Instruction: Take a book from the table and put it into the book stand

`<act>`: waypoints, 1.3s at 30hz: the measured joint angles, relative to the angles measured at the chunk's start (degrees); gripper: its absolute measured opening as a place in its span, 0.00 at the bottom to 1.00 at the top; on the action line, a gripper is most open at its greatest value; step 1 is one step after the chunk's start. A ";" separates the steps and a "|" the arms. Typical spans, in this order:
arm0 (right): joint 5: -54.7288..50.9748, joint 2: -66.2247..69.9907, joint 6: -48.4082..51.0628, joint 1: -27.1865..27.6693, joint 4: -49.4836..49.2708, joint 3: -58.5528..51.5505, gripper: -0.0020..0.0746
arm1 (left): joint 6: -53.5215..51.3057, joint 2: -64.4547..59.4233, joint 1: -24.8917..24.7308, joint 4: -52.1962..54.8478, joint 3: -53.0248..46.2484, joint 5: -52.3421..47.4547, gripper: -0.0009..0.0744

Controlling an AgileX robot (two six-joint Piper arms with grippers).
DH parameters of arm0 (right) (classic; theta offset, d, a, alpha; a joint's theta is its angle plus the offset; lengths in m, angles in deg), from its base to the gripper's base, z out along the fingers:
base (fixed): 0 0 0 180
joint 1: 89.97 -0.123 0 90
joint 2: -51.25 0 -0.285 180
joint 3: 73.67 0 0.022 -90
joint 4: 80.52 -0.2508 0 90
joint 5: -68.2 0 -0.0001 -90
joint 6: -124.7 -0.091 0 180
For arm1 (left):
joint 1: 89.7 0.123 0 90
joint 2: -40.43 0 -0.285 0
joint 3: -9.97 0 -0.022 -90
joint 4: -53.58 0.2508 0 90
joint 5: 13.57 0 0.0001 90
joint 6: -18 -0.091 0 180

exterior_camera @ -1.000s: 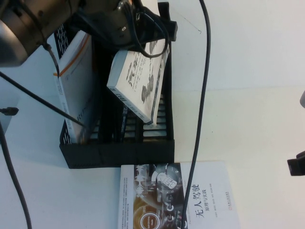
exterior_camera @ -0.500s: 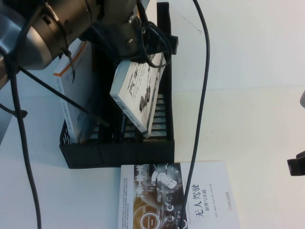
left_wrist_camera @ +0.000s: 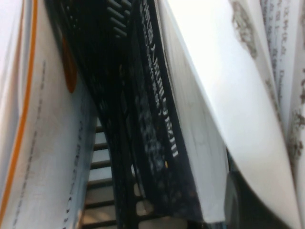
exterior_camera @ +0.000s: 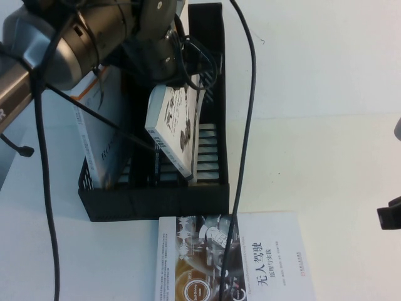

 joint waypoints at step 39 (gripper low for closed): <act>1.31 -16.42 -2.84 0.00 14.72 -0.11 0.03 | -0.06 21.21 0.10 18.53 -5.52 -1.48 0.02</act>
